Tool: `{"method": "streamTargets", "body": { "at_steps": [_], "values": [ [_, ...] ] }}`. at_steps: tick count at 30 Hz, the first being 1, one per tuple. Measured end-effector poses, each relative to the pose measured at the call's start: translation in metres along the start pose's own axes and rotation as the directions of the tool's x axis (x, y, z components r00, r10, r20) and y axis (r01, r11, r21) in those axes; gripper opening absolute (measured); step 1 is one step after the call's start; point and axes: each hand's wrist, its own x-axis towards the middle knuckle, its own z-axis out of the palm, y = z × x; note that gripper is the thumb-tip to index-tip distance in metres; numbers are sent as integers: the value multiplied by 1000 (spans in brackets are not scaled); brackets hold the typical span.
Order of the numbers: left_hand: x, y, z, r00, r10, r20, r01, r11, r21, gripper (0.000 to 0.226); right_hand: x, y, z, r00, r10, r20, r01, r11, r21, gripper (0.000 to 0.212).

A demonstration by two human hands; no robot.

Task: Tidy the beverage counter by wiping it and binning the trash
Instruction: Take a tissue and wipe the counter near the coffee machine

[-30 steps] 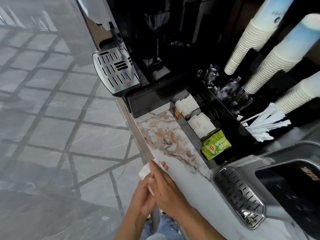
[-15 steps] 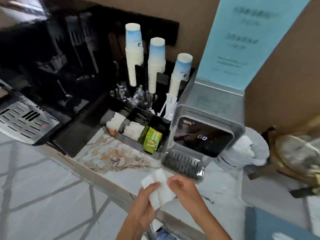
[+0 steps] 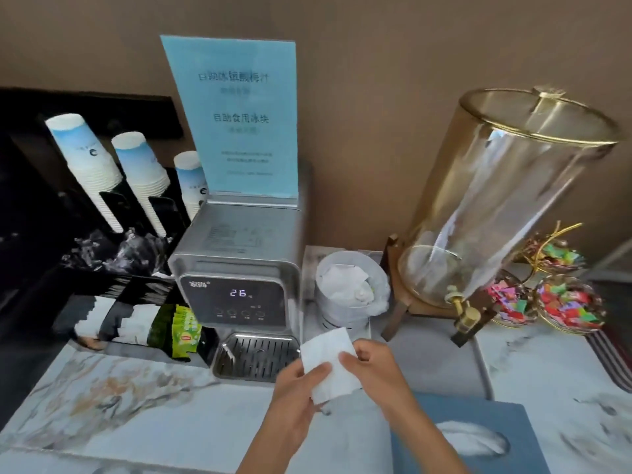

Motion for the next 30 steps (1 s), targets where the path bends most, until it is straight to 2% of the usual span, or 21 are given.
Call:
{"method": "streamTargets", "body": {
  "at_steps": [4,7,14,16,19,21,27,29,30],
  "values": [
    [30,6,51,990,2,-144,-5,1000,-20,18,32,-5,-47,998,-52,-25,52,998,21,31],
    [49,14,77,979,36,-200,-47,998,-52,16,58,-13,-70,996,-92,-12,92,996,15,30],
    [79,38,100,933,90,-349,-122,990,-69,11,128,-31,-80,991,-87,-99,92,994,53,30],
    [80,40,97,919,103,-380,-143,987,-79,9,148,-35,-73,992,-69,-103,68,998,-14,31],
    [81,42,92,904,114,-412,-161,983,-82,10,168,-41,-61,991,-60,-122,41,987,-152,54],
    [81,42,90,902,101,-419,-152,984,-88,10,175,-45,-52,987,-63,-145,20,959,-284,61],
    [76,35,84,894,69,-442,-92,995,-30,19,179,-49,-37,977,4,-213,-127,812,-570,44],
    [75,32,82,902,46,-430,-56,998,-11,22,177,-54,-36,980,11,-201,-135,777,-615,11],
    [74,31,81,904,39,-425,-44,999,-3,22,178,-54,-36,978,12,-207,-140,773,-619,9]
  ]
}}
